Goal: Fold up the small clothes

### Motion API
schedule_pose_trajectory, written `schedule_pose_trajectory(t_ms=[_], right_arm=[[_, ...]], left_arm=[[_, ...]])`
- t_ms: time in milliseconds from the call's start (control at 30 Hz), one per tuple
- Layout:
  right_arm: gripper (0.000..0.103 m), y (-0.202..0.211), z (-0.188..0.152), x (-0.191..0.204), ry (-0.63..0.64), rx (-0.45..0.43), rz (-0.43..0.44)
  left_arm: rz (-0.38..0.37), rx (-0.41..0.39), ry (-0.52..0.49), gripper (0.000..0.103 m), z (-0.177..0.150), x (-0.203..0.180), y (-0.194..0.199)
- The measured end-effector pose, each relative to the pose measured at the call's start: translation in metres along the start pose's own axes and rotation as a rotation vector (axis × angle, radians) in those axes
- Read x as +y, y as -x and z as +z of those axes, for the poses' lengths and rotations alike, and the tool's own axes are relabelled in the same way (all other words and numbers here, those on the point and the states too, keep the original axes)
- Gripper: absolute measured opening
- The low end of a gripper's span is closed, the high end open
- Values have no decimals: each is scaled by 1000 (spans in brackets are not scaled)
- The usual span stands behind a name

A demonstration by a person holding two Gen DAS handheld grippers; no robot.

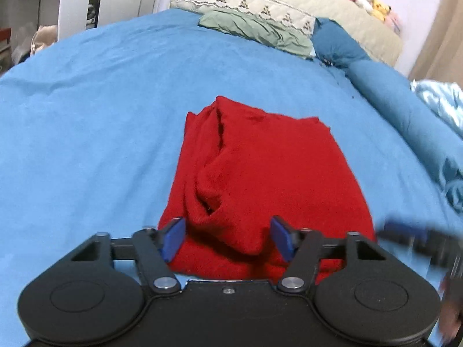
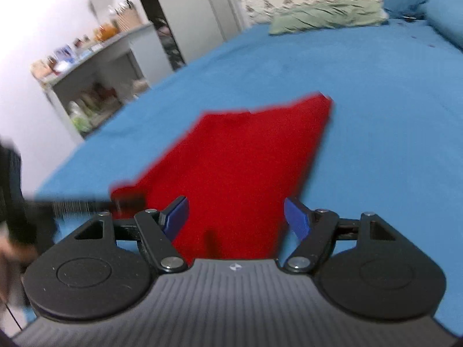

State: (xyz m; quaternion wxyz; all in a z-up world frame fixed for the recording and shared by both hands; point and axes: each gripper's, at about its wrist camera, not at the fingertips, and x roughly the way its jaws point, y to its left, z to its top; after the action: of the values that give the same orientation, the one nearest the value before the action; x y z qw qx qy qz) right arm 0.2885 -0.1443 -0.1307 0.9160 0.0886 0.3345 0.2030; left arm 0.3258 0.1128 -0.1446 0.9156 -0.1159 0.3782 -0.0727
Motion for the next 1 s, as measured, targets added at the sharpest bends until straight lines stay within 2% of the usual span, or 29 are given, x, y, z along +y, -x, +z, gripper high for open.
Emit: schedule_pose_trajectory(t_ms=[67, 200, 233, 267, 333, 400, 533, 600, 733, 800, 867, 1000], right_arm=[[89, 3, -22, 3, 1, 10, -39], [89, -1, -54, 14, -18, 13, -82], [89, 2, -60, 14, -20, 14, -91], [89, -2, -61, 15, -20, 14, -106], [89, -10, -62, 16, -16, 10, -128], [89, -18, -60, 21, -9, 5, -145], [89, -24, -56, 21, -15, -2, -165], [89, -27, -56, 21, -7, -3, -180], [89, -26, -56, 22, 21, -11, -250], [88, -26, -57, 17, 28, -7, -301], [88, -25, -59, 9, 15, 9, -279], [89, -25, -58, 7, 70, 26, -265]], left_arm=[[13, -5, 11, 54, 4, 1, -4], [33, 9, -7, 53, 10, -2, -3], [34, 22, -12, 46, 9, -1, -3], [39, 36, -16, 32, 8, -1, -5], [51, 55, -15, 11, 8, 2, -9], [46, 36, 5, 10, 11, 4, -6], [42, -89, 21, 9, 27, 2, 27], [37, -118, 21, 9, 26, 2, 40], [113, -87, -11, 9, -4, 7, 35], [115, -56, 32, 10, -21, 18, 21], [122, -57, 21, 12, -34, 21, 10], [172, -77, -72, 15, -37, 5, 9]])
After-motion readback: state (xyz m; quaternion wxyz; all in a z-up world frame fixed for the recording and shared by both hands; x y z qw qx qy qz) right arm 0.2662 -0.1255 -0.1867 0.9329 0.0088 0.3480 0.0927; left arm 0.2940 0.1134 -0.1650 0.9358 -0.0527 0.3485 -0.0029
